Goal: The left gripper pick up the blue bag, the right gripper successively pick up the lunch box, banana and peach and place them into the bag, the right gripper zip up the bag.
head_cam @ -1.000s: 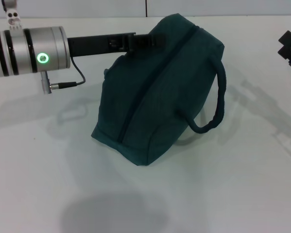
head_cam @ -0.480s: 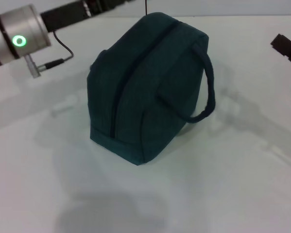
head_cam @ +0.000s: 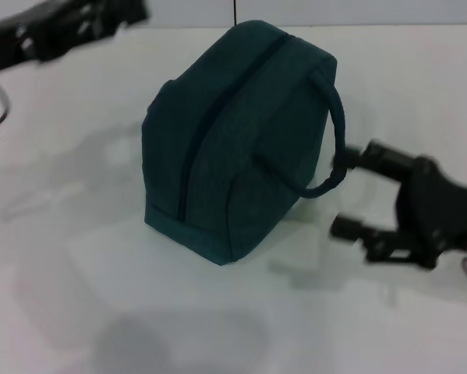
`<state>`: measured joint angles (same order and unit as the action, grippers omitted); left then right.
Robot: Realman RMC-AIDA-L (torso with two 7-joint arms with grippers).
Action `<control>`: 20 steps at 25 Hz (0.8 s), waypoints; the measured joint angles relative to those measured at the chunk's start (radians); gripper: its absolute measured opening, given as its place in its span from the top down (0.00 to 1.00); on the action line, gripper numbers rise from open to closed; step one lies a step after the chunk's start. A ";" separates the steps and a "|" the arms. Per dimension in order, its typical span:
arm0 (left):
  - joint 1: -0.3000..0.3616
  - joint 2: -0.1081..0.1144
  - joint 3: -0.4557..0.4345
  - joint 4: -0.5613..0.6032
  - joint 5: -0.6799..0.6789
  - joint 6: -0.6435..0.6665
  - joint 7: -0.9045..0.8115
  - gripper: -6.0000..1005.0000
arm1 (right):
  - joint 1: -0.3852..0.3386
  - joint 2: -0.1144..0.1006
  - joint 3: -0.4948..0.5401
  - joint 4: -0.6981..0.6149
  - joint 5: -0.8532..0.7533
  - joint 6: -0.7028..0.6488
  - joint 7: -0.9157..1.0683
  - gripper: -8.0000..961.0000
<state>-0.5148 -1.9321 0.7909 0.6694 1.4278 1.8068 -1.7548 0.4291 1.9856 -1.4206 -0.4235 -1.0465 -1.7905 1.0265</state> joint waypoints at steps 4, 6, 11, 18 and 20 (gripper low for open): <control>0.075 0.004 0.006 0.045 0.044 0.089 0.105 0.12 | -0.003 0.023 -0.003 0.001 -0.066 0.058 -0.083 0.09; 0.094 -0.010 0.008 0.055 0.091 0.098 0.135 0.12 | -0.001 0.025 -0.006 0.007 -0.078 0.090 -0.089 0.09; 0.101 -0.030 0.010 0.054 0.251 0.103 0.172 0.12 | 0.002 0.028 -0.009 0.011 -0.083 0.127 -0.091 0.09; 0.124 -0.042 0.011 0.051 0.326 0.121 0.250 0.12 | 0.002 0.023 -0.009 0.010 -0.102 0.130 -0.088 0.09; 0.129 -0.042 0.011 0.051 0.333 0.137 0.260 0.12 | 0.002 0.023 -0.008 0.009 -0.123 0.130 -0.088 0.09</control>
<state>-0.3862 -1.9743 0.8023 0.7208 1.7604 1.9433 -1.4946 0.4311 2.0086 -1.4285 -0.4146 -1.1691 -1.6605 0.9386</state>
